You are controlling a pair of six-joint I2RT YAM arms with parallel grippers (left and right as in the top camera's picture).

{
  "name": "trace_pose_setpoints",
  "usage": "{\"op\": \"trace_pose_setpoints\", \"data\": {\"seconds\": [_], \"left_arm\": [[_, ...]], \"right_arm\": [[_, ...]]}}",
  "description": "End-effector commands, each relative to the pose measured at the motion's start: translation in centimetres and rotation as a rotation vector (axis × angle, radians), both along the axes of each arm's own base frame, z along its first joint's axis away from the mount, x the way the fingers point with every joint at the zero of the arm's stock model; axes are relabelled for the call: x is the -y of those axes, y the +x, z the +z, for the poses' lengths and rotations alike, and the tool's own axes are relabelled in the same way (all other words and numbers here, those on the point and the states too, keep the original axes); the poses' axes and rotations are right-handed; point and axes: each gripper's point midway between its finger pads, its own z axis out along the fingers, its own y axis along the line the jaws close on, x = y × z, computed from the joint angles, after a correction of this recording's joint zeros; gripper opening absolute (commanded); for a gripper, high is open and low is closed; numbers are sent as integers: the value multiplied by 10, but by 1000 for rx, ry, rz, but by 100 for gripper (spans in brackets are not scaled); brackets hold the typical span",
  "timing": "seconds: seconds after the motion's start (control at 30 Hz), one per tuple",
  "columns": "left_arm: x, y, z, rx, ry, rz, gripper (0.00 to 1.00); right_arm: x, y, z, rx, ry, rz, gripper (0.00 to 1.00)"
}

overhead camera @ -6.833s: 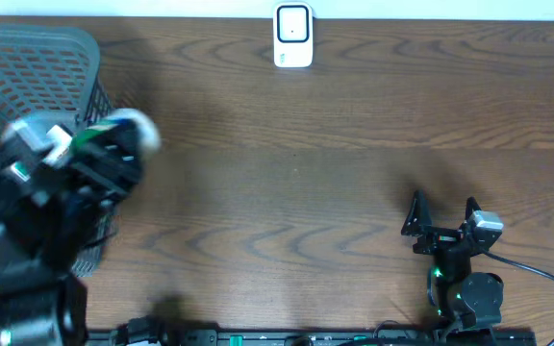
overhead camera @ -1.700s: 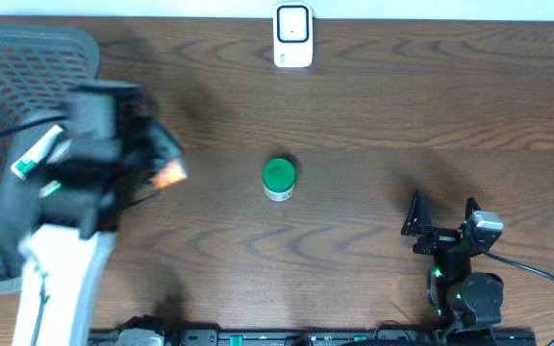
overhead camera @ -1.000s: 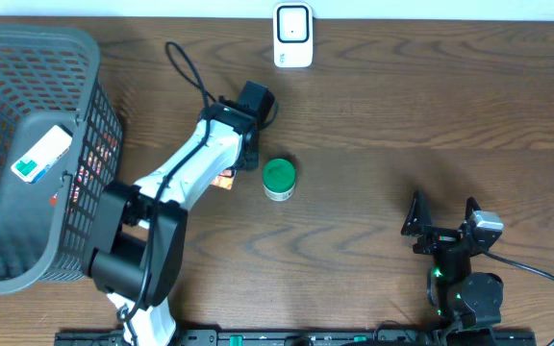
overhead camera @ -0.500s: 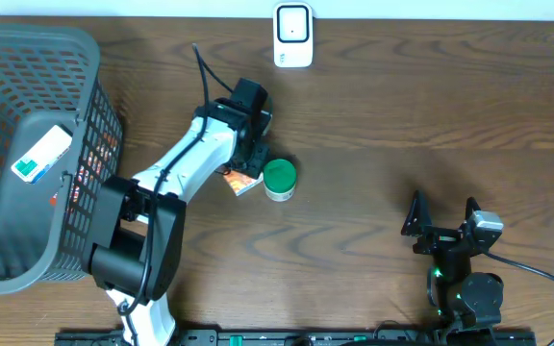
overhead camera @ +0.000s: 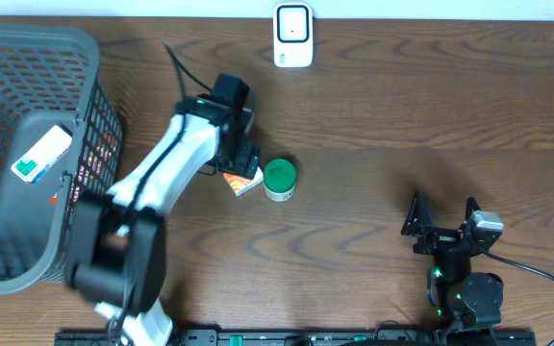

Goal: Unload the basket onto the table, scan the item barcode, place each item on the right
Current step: 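Place the orange packet left of the bottle with the left gripper, then reach the left gripper into the basket and grasp the red Top bar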

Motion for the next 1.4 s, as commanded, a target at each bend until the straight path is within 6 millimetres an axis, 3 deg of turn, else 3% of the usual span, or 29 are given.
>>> {"op": "trace_pose_setpoints", "data": {"seconds": [0.0, 0.03, 0.1, 0.17, 0.2, 0.27, 0.33, 0.4, 0.47, 0.57, 0.67, 0.73, 0.9, 1.0, 1.17, 1.37], "left_arm": [[-26, 25, 154, 421, 10, 108, 99], [-36, 23, 183, 498, 13, 150, 98], [-74, 7, 268, 723, -32, 318, 98], [-108, -13, 315, 850, -80, 462, 98], [-129, -25, 333, 906, -100, 553, 98], [-170, -49, 350, 968, -107, 729, 98], [-214, -76, 348, 967, -80, 945, 98], [-246, -95, 331, 911, -50, 1138, 98], [-282, -114, 295, 778, -15, 1383, 98], [-303, -109, 248, 587, -41, 1543, 98], [-300, -76, 211, 441, -149, 1518, 98], [-303, -67, 184, 337, -124, 1485, 98], [-306, -69, 100, 85, -134, 1893, 98], [-302, -68, 59, 22, -130, 2017, 98], [-302, -64, 13, 19, -114, 2048, 98], [-311, -56, -20, 117, -139, 2046, 98]], "right_arm": [[-1, 0, 0, 0, 6, 3, 99], [-1, 0, 0, 0, 6, 3, 99], [-1, 0, -1, -1, 6, 3, 99], [-1, 0, -1, -1, 5, 3, 99], [-1, 0, 0, 0, 5, 3, 99], [-1, 0, 0, 0, 5, 3, 99], [-1, 0, -1, -1, 6, 3, 99], [-1, 0, -1, -1, 6, 3, 99], [-1, 0, -1, -1, 5, 3, 99], [-1, 0, 0, 0, 6, 3, 99], [-1, 0, -1, -1, 6, 3, 99], [-1, 0, -1, -1, 6, 3, 99], [-1, 0, -1, -1, 5, 3, 99], [-1, 0, -1, -1, 6, 3, 99], [-1, 0, -1, -1, 6, 3, 99], [-1, 0, -1, -1, 6, 3, 99]]}}
